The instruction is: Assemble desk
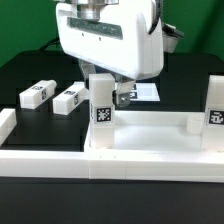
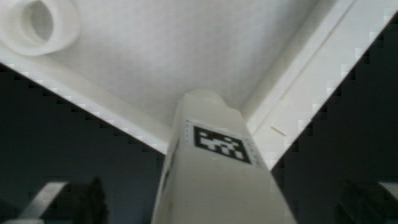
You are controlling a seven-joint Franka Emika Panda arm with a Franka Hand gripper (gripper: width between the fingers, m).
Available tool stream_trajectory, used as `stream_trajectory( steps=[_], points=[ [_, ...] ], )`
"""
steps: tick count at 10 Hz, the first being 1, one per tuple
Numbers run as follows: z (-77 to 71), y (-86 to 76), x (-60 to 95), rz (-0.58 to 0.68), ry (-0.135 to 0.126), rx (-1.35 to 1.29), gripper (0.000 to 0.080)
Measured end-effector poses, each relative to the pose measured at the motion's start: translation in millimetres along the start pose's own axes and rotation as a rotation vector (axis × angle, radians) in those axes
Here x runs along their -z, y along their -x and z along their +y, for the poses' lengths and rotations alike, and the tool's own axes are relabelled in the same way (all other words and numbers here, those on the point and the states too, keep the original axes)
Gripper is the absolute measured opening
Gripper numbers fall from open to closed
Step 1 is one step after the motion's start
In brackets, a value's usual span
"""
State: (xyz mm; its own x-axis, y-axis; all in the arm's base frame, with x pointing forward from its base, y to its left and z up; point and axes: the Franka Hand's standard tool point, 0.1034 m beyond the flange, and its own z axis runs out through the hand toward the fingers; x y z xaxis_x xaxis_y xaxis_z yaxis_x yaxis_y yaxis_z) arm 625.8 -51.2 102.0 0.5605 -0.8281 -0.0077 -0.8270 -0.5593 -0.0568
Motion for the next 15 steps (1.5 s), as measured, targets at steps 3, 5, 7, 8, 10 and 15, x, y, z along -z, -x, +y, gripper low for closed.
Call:
stream_trajectory(
  steps=[3,5,7,8,10,15],
  points=[
    [0.4,-0.4,0.0,0.001,0.001,0.241,0.0649],
    [1.0,-1.0,0.0,0.002,0.005,0.411,0.0649],
    [1.6,-1.2,-1.5,0.011,0.024,0.588,0.0649],
    [1.3,-1.1,-2.1,0.013,0.027,0.665,0.0649],
    [1.5,-1.5,-2.2,0.014,0.036,0.813,0.0649],
    [2.3,-2.7,-1.8,0.016,0.068,1.132,0.0649]
  ],
)
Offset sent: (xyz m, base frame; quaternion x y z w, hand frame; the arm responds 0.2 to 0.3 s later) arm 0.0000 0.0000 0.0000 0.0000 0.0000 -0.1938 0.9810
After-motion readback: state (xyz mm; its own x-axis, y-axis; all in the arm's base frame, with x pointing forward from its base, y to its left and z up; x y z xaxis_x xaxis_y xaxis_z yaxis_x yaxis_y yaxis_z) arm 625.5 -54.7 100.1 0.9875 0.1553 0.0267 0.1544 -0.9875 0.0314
